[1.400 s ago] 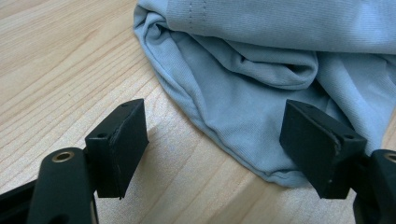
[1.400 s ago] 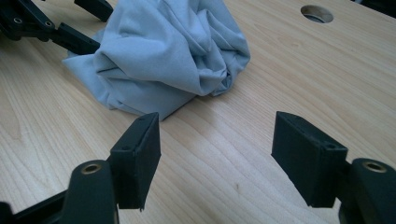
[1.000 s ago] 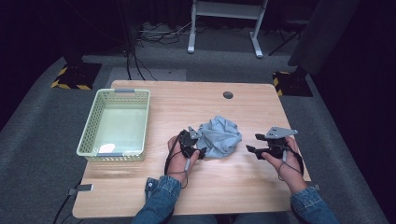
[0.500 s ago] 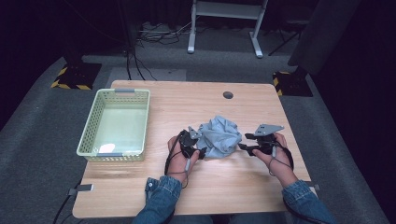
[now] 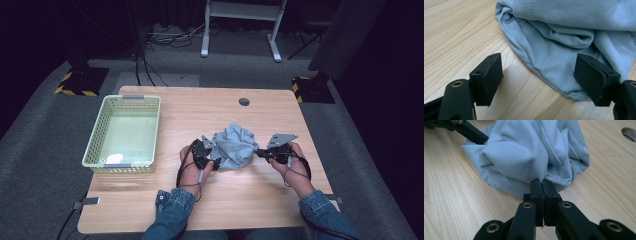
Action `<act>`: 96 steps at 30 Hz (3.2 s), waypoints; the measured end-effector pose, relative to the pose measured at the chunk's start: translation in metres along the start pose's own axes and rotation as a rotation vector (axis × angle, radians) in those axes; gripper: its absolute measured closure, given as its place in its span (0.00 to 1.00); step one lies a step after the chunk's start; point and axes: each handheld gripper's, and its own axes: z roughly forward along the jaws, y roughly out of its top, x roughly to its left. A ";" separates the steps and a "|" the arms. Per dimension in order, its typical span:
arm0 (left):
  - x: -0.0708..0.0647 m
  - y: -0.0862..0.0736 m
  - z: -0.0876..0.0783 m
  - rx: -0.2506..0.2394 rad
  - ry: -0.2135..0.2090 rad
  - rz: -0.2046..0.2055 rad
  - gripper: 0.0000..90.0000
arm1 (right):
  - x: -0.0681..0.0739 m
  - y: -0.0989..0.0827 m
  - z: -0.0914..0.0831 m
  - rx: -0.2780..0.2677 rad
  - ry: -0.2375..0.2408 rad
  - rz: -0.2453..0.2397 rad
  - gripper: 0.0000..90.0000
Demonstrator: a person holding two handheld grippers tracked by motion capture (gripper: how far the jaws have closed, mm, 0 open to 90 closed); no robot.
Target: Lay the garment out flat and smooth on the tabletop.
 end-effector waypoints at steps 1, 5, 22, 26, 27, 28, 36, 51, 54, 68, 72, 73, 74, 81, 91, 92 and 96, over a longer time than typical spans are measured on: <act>0.000 0.000 0.000 0.000 0.000 0.000 0.25 | 0.000 0.000 -0.002 -0.002 -0.003 0.001 0.98; 0.000 0.000 0.000 0.000 0.000 -0.002 0.25 | -0.002 -0.002 -0.009 -0.008 -0.020 0.008 0.98; 0.001 0.001 0.001 0.000 -0.001 0.000 0.25 | -0.014 -0.040 -0.052 0.007 -0.118 0.106 0.98; 0.001 0.001 0.001 0.000 -0.001 -0.001 0.25 | -0.014 -0.061 -0.072 0.013 -0.151 0.219 0.92; 0.001 0.001 0.001 0.000 -0.001 -0.001 0.25 | -0.015 -0.067 -0.077 0.011 -0.150 0.266 0.85; 0.001 0.001 0.001 0.000 -0.001 -0.001 0.25 | -0.015 -0.072 -0.082 -0.003 -0.156 0.310 0.77; 0.001 0.001 0.001 0.002 0.000 -0.003 0.25 | -0.013 -0.076 -0.099 -0.056 -0.226 0.352 0.52; -0.004 0.005 -0.025 -0.045 0.015 0.018 0.24 | -0.013 -0.043 -0.082 -0.045 -0.184 0.280 0.54; -0.004 0.003 -0.030 -0.043 0.021 0.021 0.24 | -0.015 -0.037 -0.079 -0.043 -0.177 0.268 0.55; 0.000 -0.007 -0.046 -0.041 0.036 0.012 0.24 | -0.023 -0.012 -0.062 -0.024 -0.158 0.227 0.56; 0.002 -0.009 -0.049 -0.040 0.040 0.007 0.24 | -0.026 -0.006 -0.057 -0.015 -0.153 0.217 0.56; 0.002 -0.009 -0.050 -0.041 0.042 0.008 0.24 | -0.026 -0.005 -0.055 -0.014 -0.153 0.212 0.56; 0.002 -0.009 -0.051 -0.042 0.043 0.007 0.24 | -0.026 -0.003 -0.054 -0.012 -0.151 0.210 0.56; 0.003 -0.013 -0.057 -0.046 0.047 0.001 0.24 | -0.029 0.003 -0.043 -0.011 -0.140 0.202 0.56; 0.009 -0.023 -0.069 -0.053 0.069 -0.027 0.24 | -0.033 0.014 -0.021 0.001 -0.120 0.193 0.56; 0.010 -0.023 -0.070 -0.050 0.071 -0.025 0.24 | -0.033 0.014 -0.021 0.001 -0.120 0.193 0.56; 0.013 -0.030 -0.075 -0.048 0.083 -0.038 0.24 | -0.037 0.023 -0.012 0.002 -0.113 0.181 0.56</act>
